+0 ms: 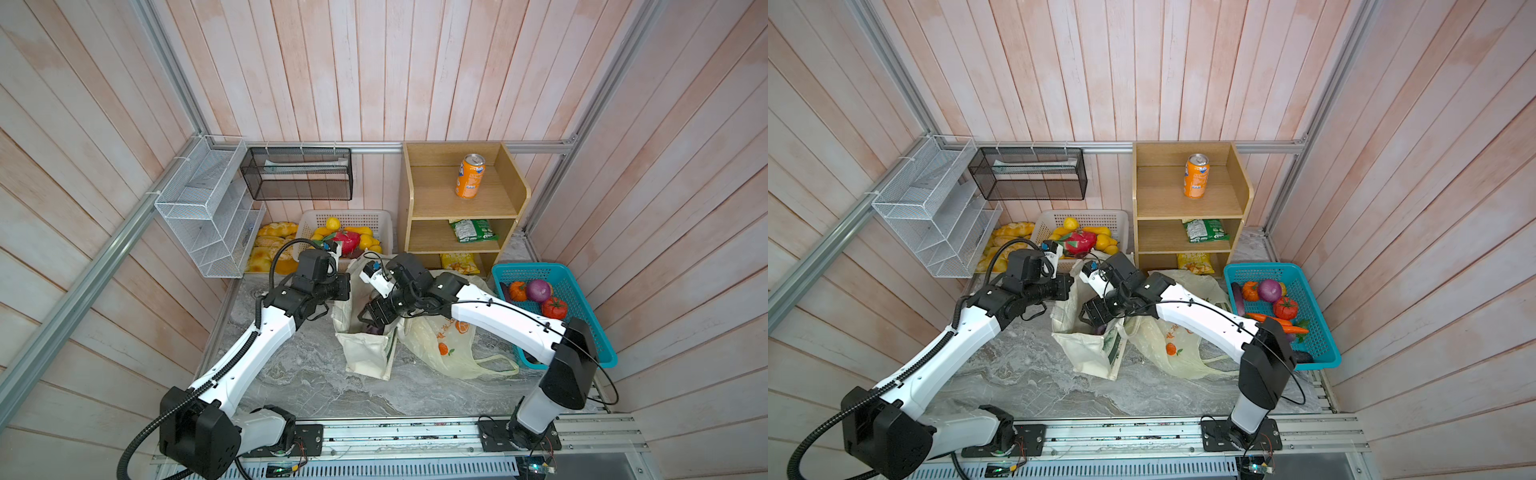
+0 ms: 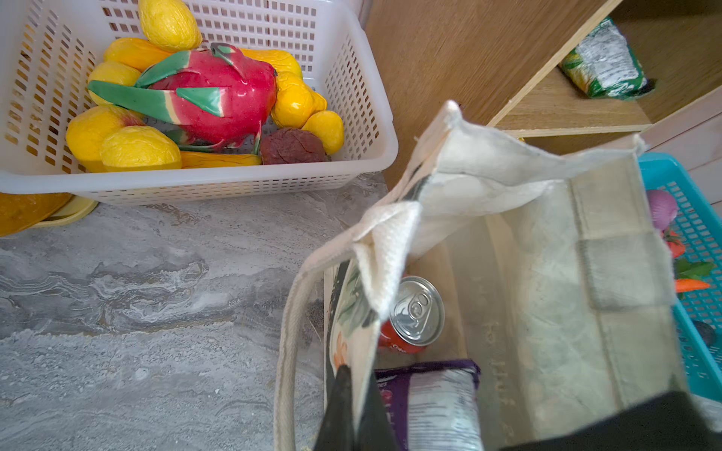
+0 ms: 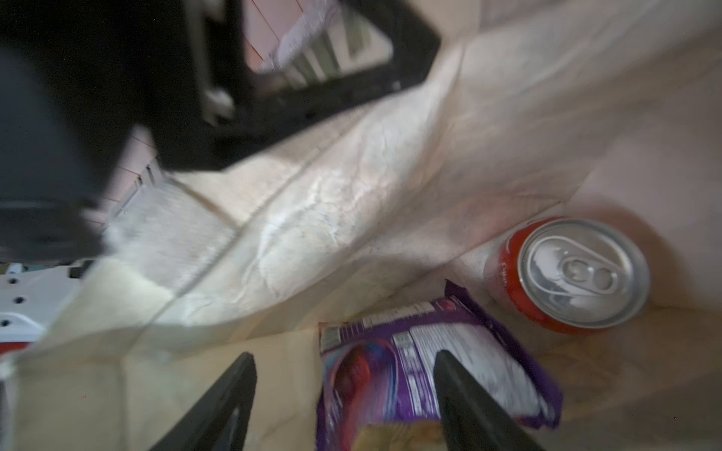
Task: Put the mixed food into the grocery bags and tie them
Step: 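Open the right gripper and draw it back up out of the tote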
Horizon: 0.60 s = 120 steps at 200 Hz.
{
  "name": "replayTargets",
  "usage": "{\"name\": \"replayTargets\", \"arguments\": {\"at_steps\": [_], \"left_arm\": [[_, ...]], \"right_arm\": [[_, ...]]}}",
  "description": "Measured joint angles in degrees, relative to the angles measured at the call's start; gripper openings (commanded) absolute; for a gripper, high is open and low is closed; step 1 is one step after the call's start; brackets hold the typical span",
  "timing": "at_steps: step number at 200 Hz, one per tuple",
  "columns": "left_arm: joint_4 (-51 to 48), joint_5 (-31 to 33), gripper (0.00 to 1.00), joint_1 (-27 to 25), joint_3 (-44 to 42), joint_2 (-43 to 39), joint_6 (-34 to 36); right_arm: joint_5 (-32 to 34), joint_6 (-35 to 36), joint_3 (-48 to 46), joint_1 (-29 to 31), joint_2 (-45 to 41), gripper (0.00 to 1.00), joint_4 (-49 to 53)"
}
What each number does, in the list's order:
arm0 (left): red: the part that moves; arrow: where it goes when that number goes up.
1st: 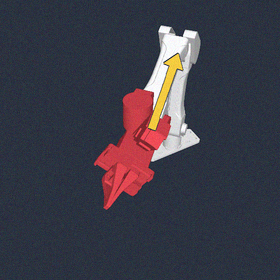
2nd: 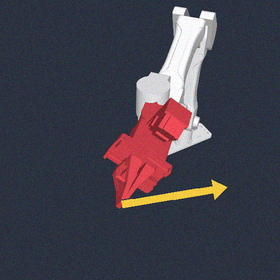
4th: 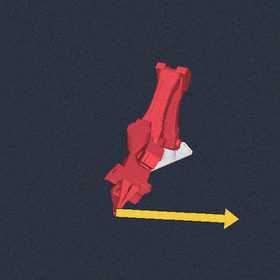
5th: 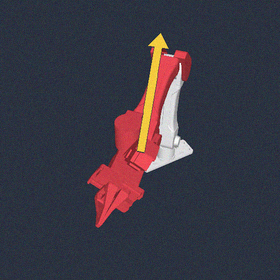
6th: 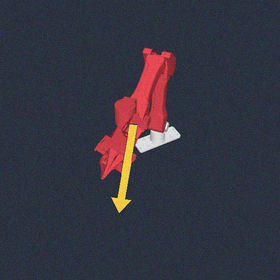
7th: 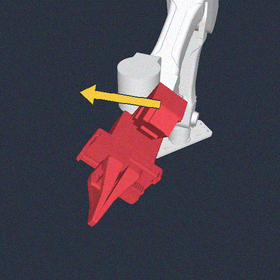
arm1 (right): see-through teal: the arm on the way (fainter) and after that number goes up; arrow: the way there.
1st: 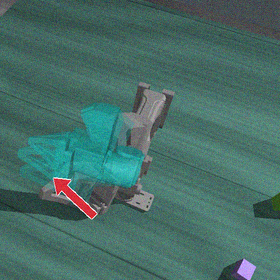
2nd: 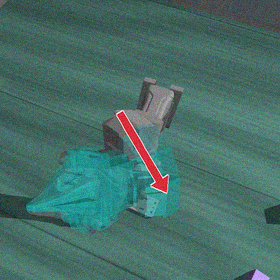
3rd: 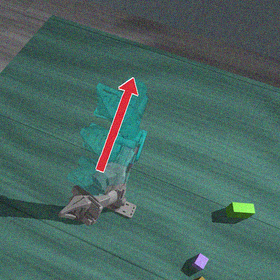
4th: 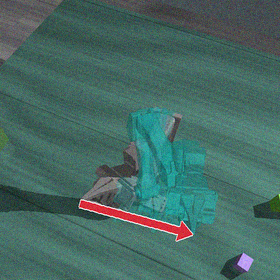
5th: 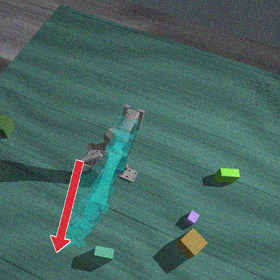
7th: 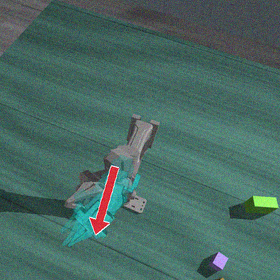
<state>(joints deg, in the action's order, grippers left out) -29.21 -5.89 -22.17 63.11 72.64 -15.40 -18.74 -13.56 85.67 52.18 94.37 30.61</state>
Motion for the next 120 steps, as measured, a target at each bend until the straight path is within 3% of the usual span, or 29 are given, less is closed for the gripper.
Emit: {"name": "replayTargets", "arguments": {"at_steps": [61, 120], "left_arm": [[0.0, 0.17, 0.0, 0.0, 0.02, 0.0, 0.0], [0.0, 0.15, 0.0, 0.04, 0.02, 0.0, 0.0]], "right_arm": [[7.85, -5.81, -1.2, -2.25, -17.35, 0.78, -1.18], [10.45, -15.21, -18.51, -9.09, -21.29, 0.79, -6.1]]}}
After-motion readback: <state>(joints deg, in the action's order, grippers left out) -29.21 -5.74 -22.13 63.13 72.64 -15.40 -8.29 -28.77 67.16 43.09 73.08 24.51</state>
